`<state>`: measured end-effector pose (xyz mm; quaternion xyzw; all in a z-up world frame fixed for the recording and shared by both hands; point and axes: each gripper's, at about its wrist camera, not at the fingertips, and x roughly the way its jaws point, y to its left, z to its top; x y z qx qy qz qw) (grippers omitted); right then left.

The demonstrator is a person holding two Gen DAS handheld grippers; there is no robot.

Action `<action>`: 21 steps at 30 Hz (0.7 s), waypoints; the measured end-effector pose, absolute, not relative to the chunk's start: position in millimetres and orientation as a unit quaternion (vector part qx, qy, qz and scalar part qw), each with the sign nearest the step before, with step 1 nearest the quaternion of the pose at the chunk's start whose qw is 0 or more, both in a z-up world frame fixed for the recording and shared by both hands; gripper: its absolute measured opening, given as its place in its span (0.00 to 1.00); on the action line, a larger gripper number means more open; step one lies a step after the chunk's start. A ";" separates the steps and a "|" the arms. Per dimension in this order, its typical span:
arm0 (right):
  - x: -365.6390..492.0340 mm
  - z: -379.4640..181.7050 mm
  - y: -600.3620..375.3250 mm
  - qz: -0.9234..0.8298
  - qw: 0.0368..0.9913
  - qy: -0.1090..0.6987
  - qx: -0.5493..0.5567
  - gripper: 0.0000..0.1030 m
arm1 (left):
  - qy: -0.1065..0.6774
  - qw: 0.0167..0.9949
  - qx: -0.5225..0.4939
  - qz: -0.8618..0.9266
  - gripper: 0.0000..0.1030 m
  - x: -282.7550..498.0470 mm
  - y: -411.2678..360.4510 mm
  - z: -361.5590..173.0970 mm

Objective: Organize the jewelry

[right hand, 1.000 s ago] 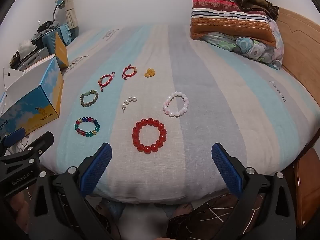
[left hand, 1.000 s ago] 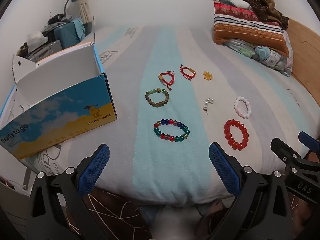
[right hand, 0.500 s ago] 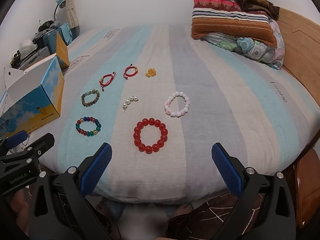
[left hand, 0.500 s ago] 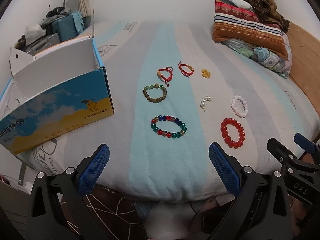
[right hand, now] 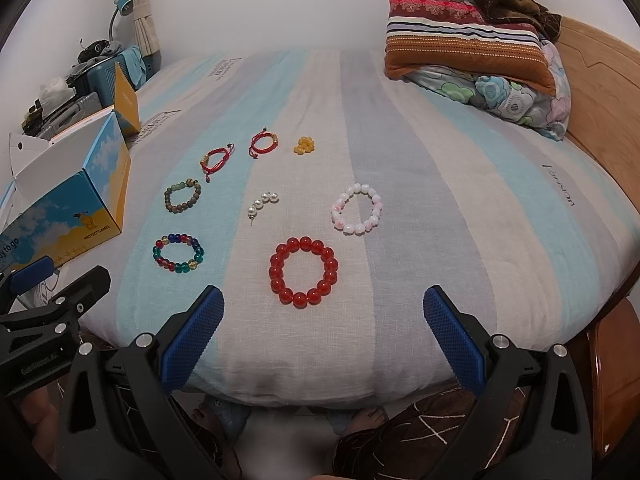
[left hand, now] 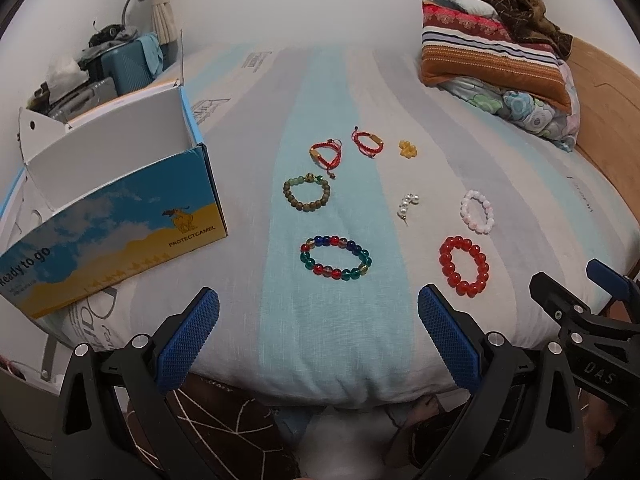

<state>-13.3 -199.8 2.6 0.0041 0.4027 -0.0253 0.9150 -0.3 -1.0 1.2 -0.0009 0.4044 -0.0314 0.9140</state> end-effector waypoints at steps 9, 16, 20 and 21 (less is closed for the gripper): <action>-14.0 3.2 -200.7 -0.027 0.916 0.399 0.003 0.93 | 0.402 0.915 0.001 -0.032 0.94 -0.9 -2.1 1.2; -14.4 3.4 -200.8 -0.027 0.917 0.399 0.002 0.93 | 0.401 0.916 0.003 -0.030 0.94 -1.2 -2.8 0.6; -14.5 3.5 -200.7 -0.028 0.917 0.399 0.002 0.93 | 0.398 0.917 0.006 -0.029 0.94 -2.3 -2.8 0.8; -14.3 3.3 -200.6 -0.028 0.916 0.399 0.001 0.93 | 0.397 0.918 0.006 -0.030 0.94 -2.7 -2.8 1.0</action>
